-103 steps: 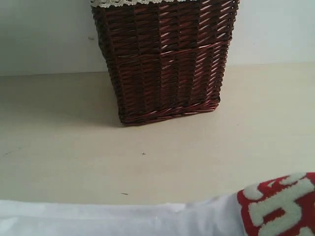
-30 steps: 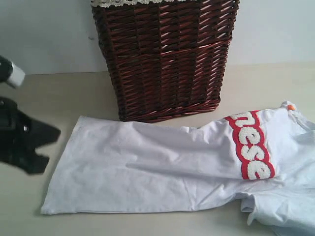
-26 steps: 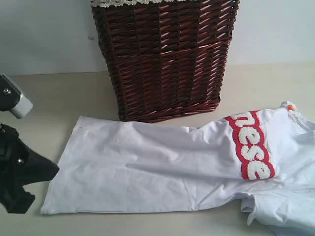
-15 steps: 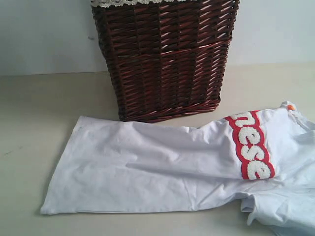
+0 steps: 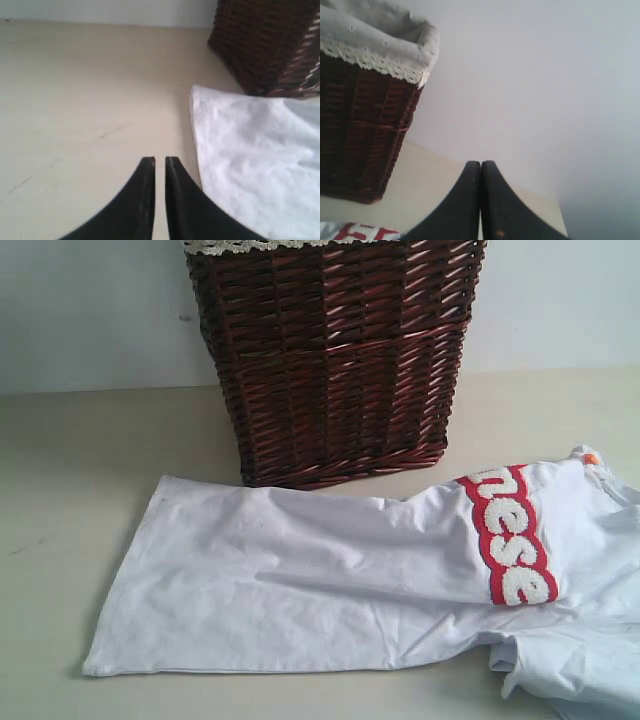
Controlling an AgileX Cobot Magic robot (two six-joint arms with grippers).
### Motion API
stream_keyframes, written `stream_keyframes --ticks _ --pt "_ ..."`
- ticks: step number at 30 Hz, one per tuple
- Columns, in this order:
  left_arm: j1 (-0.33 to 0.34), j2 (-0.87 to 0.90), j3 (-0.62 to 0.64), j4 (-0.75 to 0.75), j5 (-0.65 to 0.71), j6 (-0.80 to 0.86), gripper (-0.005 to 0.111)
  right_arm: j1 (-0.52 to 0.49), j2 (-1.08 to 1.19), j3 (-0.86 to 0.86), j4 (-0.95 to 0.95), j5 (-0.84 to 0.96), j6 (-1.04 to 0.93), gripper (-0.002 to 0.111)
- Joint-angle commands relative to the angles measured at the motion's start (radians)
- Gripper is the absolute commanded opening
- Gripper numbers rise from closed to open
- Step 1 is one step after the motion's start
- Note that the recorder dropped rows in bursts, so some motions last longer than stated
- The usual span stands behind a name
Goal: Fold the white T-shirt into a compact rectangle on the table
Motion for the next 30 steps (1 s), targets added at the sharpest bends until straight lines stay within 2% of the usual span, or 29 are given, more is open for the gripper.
stream_keyframes --ticks 1,7,15,22,24,26,30 --pt "0.003 -0.008 0.049 0.041 -0.008 -0.007 0.011 -0.003 -0.06 0.001 -0.017 -0.008 0.125 0.0" --pt "0.003 -0.023 0.061 0.041 -0.008 -0.007 0.011 -0.003 -0.115 0.001 -0.176 -0.006 0.229 0.0" --pt "0.001 -0.304 0.119 0.041 -0.012 -0.007 0.011 -0.003 -0.134 0.016 -0.271 -0.006 0.281 0.0" --pt "0.001 -0.468 0.203 0.041 -0.01 -0.005 0.011 -0.003 -0.134 0.173 -0.271 0.014 0.278 0.0" --pt "0.001 -0.468 0.203 0.065 0.064 -0.005 0.011 -0.003 -0.128 0.228 -0.271 0.016 0.278 0.0" --pt "0.001 -0.468 0.203 0.058 0.071 -0.005 0.011 -0.003 -0.113 0.291 -0.271 0.012 0.276 0.0" --pt "0.001 -0.468 0.203 0.058 0.068 -0.005 0.011 -0.003 -0.044 0.405 -0.254 -0.065 0.131 0.0"
